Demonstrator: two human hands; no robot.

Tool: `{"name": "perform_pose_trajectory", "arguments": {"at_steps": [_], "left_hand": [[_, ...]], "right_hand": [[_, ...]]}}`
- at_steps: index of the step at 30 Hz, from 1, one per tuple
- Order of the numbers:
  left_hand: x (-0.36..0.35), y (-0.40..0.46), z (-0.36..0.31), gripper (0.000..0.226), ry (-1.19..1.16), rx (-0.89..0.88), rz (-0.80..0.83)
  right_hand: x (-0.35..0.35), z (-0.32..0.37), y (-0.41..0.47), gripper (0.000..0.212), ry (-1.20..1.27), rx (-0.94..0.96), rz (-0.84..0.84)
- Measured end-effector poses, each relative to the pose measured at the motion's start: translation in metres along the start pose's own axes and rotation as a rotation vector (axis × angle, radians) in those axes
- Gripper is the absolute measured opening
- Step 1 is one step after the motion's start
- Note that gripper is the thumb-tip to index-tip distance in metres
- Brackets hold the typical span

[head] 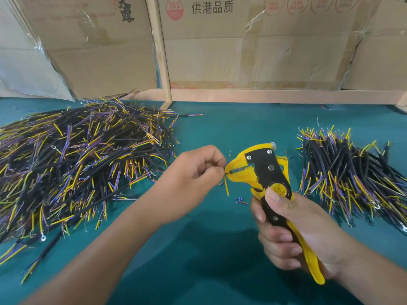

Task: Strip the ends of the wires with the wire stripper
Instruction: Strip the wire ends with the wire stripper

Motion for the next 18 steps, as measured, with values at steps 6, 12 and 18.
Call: {"name": "perform_pose_trajectory", "arguments": {"at_steps": [6, 12, 18], "left_hand": [[0.002, 0.000, 0.005, 0.013, -0.025, 0.031, 0.083], [0.086, 0.003, 0.009, 0.016, -0.314, 0.047, -0.287], [0.032, 0.002, -0.001, 0.012, -0.044, -0.031, 0.025]], "right_hand": [[-0.004, -0.002, -0.001, 0.053, -0.055, 0.008, 0.040], [0.018, 0.036, -0.012, 0.044, 0.070, 0.224, 0.021], [0.039, 0.021, -0.001, 0.026, -0.324, 0.091, -0.235]]}}
Point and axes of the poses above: each hand's wrist, its own y-axis towards the middle knuckle, its own x-axis out of the back of the hand, z = x × y, the point moved 9 cm from there along y, towards the middle knuckle, and after that the axes turned 13 degrees about -y, right-handed, at the moved point
